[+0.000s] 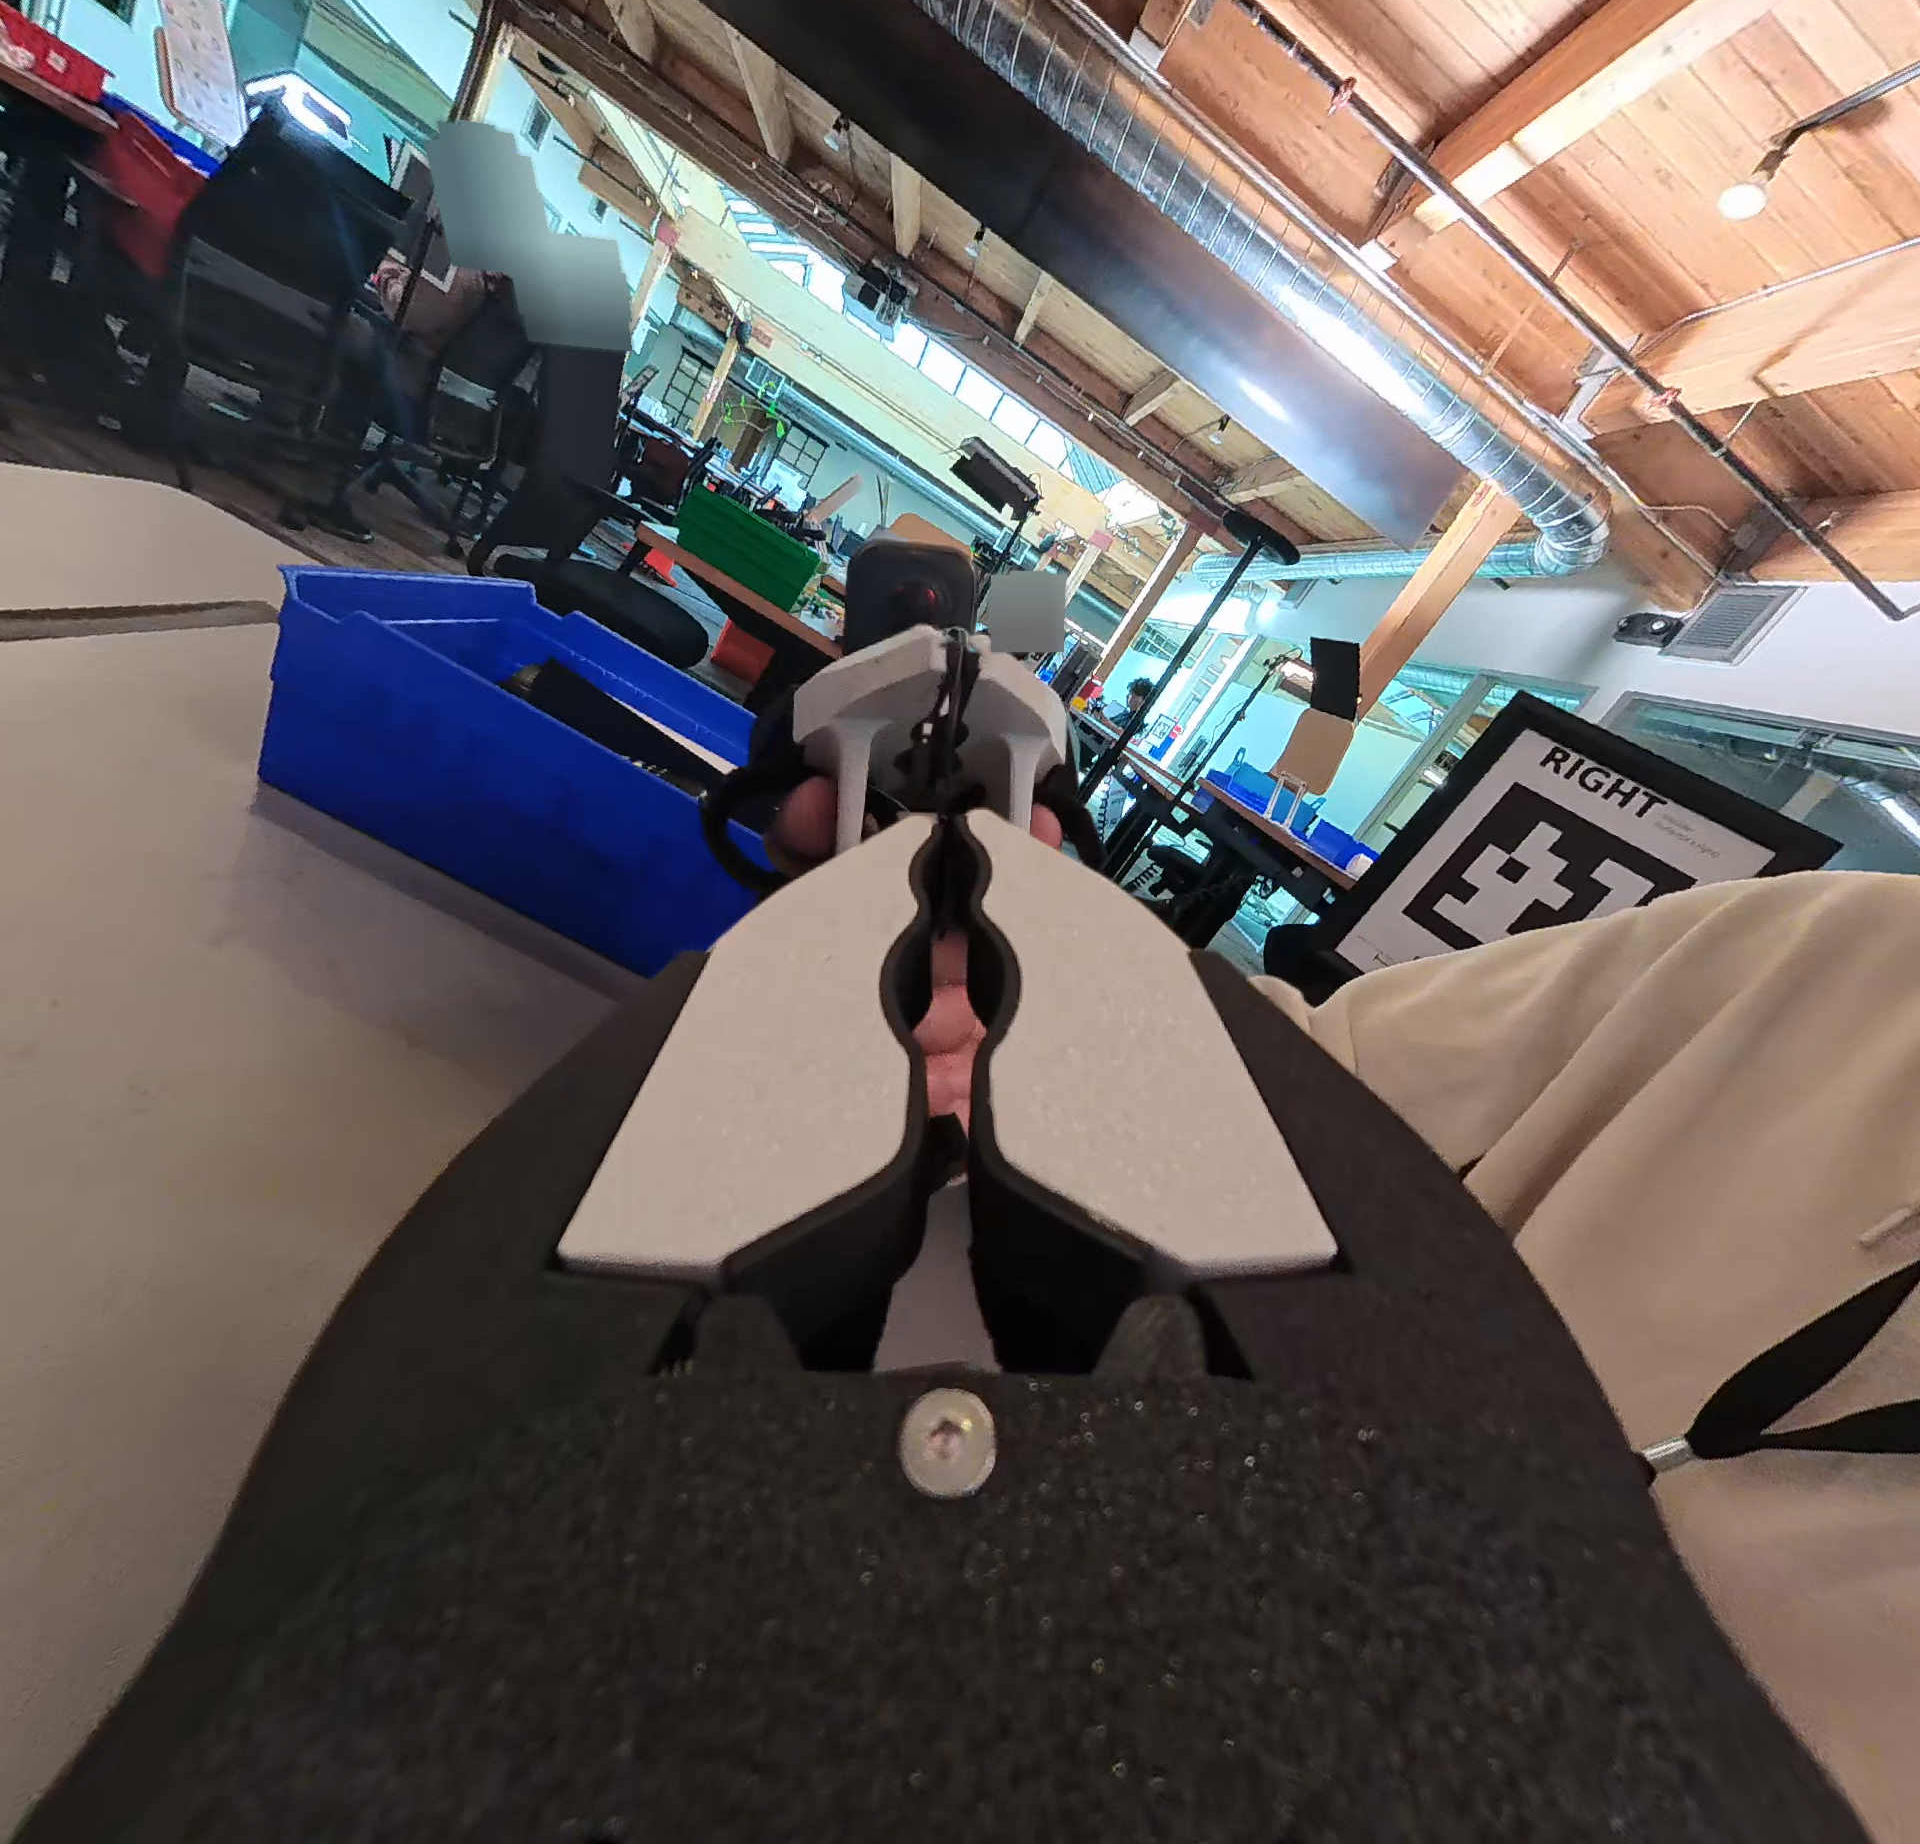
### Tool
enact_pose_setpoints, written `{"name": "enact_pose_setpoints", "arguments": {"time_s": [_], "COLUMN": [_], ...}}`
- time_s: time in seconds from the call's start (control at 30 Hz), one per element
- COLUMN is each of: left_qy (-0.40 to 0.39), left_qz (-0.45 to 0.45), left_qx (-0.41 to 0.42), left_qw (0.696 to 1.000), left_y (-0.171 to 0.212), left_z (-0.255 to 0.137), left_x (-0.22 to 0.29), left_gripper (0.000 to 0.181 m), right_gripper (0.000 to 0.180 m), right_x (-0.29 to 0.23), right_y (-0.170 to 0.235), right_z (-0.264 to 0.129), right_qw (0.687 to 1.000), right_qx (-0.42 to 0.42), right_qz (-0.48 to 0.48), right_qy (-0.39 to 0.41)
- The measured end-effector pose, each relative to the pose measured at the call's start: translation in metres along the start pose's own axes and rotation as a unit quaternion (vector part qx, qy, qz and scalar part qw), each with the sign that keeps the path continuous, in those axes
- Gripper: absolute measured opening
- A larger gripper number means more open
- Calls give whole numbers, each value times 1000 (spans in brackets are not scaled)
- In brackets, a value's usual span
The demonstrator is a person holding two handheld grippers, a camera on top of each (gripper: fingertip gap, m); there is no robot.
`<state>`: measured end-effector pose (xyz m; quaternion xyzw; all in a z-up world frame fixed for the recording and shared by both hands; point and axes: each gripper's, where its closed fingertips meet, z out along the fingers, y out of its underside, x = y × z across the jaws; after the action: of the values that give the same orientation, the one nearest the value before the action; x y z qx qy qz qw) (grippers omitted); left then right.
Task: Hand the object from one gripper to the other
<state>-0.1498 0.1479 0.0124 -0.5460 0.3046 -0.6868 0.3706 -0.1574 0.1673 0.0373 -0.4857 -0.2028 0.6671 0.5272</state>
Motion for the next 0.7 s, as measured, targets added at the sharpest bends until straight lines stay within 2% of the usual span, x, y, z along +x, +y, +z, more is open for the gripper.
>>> {"name": "enact_pose_setpoints", "arguments": {"time_s": [0.17, 0.2, 0.27, 0.37, 0.43, 0.53, 0.7], "left_qy": [-7, -10, -37, -109, -135, -144, -130], "left_qz": [2, 6, 33, 107, 143, 173, 187], "left_qx": [-12, -23, -63, -143, -198, -249, -304], "left_qw": [1000, 1000, 997, 978, 960, 942, 925], "left_y": [2, 2, 4, 9, 12, 13, 25], "left_z": [0, -2, -7, -19, -26, -32, -31], "left_x": [-2, -3, -7, -16, -15, -4, 13], "left_gripper": [0, 5, 18, 22, 23, 23, 23], "right_gripper": [1, 1, 0, 1, 1, 1, 1], "right_x": [5, 7, 11, 20, 26, 24, 1], "right_y": [1, 1, -2, -5, 5, 43, 80], "right_z": [-3, -4, -7, -12, -14, -18, -21], "right_qw": [1000, 999, 999, 996, 988, 956, 921], "right_qx": [-20, -25, -32, -59, -123, -276, -384], "right_qz": [-9, -13, -20, -32, -50, -71, -61], "right_qy": [12, 18, 31, 59, 78, 71, 16]}}
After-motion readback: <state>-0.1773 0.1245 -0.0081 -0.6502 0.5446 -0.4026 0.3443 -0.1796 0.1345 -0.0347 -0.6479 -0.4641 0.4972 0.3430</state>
